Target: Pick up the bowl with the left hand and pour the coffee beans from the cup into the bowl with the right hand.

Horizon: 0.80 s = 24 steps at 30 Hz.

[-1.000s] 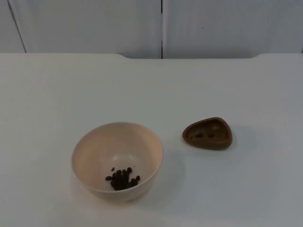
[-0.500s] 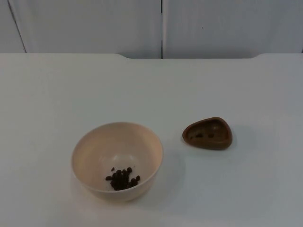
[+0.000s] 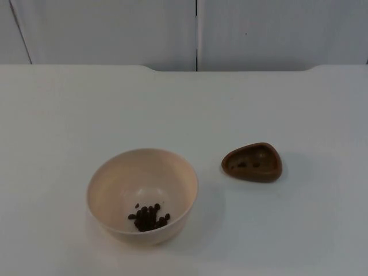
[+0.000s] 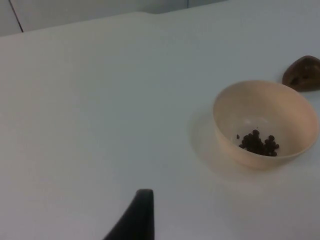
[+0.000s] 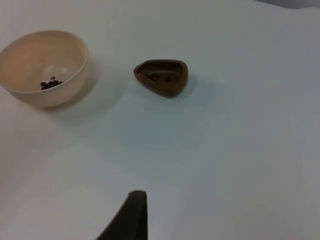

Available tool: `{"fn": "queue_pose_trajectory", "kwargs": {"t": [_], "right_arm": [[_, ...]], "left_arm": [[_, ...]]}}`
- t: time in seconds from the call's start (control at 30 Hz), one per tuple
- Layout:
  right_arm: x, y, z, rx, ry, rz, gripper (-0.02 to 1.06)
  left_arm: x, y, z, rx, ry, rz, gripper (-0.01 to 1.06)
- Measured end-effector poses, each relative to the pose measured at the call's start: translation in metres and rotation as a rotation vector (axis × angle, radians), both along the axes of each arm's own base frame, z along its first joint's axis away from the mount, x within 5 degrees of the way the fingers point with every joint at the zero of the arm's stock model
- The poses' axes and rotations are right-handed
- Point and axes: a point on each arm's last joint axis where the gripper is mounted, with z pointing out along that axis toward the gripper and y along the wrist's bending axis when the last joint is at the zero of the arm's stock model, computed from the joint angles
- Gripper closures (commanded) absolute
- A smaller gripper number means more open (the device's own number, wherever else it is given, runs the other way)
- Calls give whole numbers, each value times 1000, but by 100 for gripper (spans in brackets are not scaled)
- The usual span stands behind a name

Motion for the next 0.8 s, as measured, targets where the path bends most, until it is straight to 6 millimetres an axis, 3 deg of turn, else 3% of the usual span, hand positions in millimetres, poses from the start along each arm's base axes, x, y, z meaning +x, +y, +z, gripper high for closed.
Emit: {"fn": "queue_pose_trajectory", "kwargs": {"t": [0.8], "right_arm": [[0,0,0,0,0,0,-1]], "left_arm": [[0,1,0,6,-3,44,0]]}}
